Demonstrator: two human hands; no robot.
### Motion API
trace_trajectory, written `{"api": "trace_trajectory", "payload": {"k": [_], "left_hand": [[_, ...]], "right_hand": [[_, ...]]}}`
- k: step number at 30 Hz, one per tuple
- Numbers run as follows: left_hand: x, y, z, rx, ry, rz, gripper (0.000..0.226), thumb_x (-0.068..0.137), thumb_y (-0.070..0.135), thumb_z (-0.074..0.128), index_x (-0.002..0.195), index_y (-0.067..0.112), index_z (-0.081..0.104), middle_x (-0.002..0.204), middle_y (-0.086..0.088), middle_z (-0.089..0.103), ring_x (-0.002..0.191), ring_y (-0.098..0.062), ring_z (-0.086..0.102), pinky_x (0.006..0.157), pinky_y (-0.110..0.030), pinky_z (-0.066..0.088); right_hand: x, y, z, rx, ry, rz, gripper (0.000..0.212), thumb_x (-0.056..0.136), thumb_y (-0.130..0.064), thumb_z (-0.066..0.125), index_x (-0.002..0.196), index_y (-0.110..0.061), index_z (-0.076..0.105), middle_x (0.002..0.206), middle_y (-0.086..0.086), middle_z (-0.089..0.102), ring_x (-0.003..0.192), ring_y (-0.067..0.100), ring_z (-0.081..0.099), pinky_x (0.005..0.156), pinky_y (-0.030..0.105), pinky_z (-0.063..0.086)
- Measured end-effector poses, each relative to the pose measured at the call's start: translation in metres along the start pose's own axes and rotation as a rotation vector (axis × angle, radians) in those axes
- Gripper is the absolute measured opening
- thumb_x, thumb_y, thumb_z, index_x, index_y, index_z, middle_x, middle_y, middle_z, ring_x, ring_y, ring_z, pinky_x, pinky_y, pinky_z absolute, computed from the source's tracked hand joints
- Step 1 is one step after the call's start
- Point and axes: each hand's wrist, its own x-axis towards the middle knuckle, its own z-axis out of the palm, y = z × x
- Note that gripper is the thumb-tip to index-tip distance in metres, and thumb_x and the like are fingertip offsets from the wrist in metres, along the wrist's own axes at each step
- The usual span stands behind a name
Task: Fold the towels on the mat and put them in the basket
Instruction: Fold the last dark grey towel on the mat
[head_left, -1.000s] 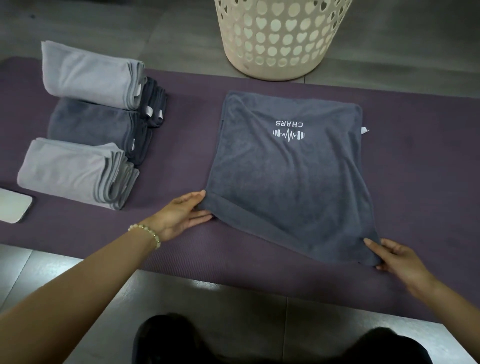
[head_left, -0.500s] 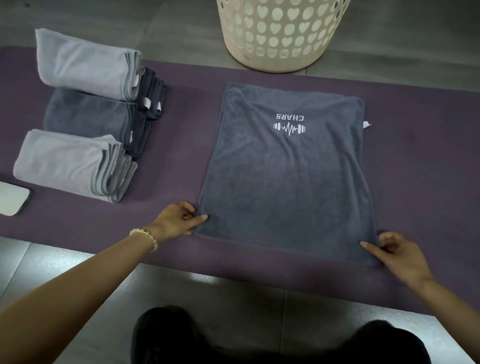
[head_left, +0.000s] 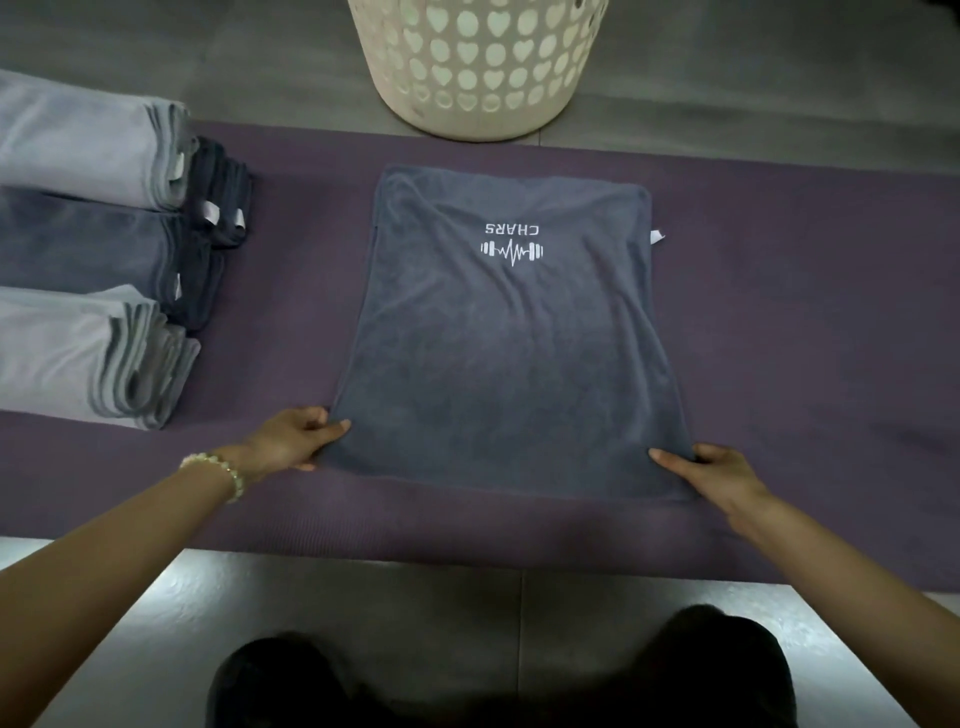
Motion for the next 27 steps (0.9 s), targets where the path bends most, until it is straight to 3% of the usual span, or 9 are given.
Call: {"api": "trace_trajectory", "payload": {"k": [5,8,11,13,15,19,21,24,27], "left_hand": [[0.003,-0.018,-0.009,0.102,0.014,0.058,0.037,0.091,0.034,0.059,0.075,0.000,0.056,0.071,-0.006,0.054,0.070,-0.015,0.050,0.069,-0.028,0.039],[0.003,-0.018,-0.009,0.162,0.035,0.047,0.036,0.090,0.029,0.062,0.064,0.011,0.044,0.059,-0.001,0.044,0.057,-0.012,0.044,0.059,-0.025,0.037],[0.008,-0.005,-0.010,0.282,0.048,0.043,0.035,0.091,0.026,0.061,0.063,0.010,0.047,0.052,0.000,0.050,0.041,-0.004,0.048,0.050,-0.015,0.040],[0.022,0.014,-0.016,0.382,0.067,0.077,0.033,0.091,0.035,0.058,0.068,0.011,0.055,0.065,-0.004,0.060,0.059,-0.011,0.060,0.061,-0.017,0.044],[0.040,0.036,-0.022,0.417,0.094,0.102,0.039,0.087,0.048,0.056,0.089,0.010,0.063,0.090,-0.006,0.063,0.087,-0.022,0.062,0.082,-0.029,0.047],[0.070,0.075,-0.012,0.283,0.137,0.033,0.080,0.079,0.057,0.063,0.130,-0.001,0.045,0.128,-0.014,0.056,0.117,-0.031,0.054,0.102,-0.038,0.043],[0.077,0.088,-0.002,0.241,0.259,-0.013,0.072,0.087,0.043,0.062,0.133,-0.006,0.039,0.134,-0.019,0.049,0.123,-0.035,0.049,0.103,-0.036,0.040],[0.086,0.087,0.001,0.252,0.435,0.014,0.042,0.093,0.030,0.057,0.110,-0.009,0.056,0.117,-0.026,0.060,0.109,-0.039,0.055,0.090,-0.037,0.042],[0.089,0.075,-0.005,0.112,0.491,0.025,0.028,0.094,0.021,0.057,0.097,-0.006,0.063,0.098,-0.022,0.064,0.097,-0.033,0.060,0.083,-0.032,0.040]], "right_hand": [[0.003,0.008,-0.012,-0.044,-0.045,0.024,0.018,0.087,-0.026,0.067,0.094,-0.009,0.066,0.081,0.004,0.066,0.068,0.014,0.060,0.058,0.022,0.049],[0.009,0.010,-0.016,-0.102,-0.103,0.047,0.020,0.083,-0.026,0.072,0.082,-0.007,0.064,0.073,0.006,0.068,0.062,0.015,0.062,0.052,0.021,0.053],[0.017,0.002,-0.013,-0.105,-0.094,-0.011,0.019,0.080,-0.021,0.075,0.072,-0.009,0.063,0.069,0.001,0.068,0.063,0.009,0.062,0.057,0.020,0.052],[0.026,-0.011,-0.009,0.010,-0.125,0.012,0.013,0.081,-0.021,0.074,0.082,-0.011,0.067,0.083,0.003,0.070,0.073,0.010,0.063,0.069,0.020,0.052],[0.039,-0.029,-0.004,0.131,-0.133,0.056,0.013,0.083,-0.024,0.071,0.086,-0.012,0.066,0.091,0.003,0.067,0.079,0.011,0.062,0.075,0.022,0.050],[0.078,-0.059,0.006,0.230,-0.039,0.058,0.030,0.081,-0.033,0.074,0.093,-0.007,0.066,0.097,0.007,0.068,0.091,0.021,0.065,0.085,0.031,0.050],[0.098,-0.072,0.010,0.287,0.004,0.021,0.037,0.079,-0.036,0.075,0.099,-0.006,0.068,0.100,0.008,0.069,0.093,0.023,0.066,0.087,0.034,0.053],[0.124,-0.090,0.014,0.336,0.039,-0.022,0.024,0.080,-0.035,0.075,0.090,-0.014,0.068,0.095,0.005,0.068,0.086,0.019,0.065,0.083,0.032,0.054],[0.137,-0.103,0.013,0.331,0.153,-0.074,0.019,0.084,-0.027,0.072,0.071,-0.018,0.060,0.075,0.000,0.061,0.068,0.012,0.056,0.057,0.016,0.051]]}}
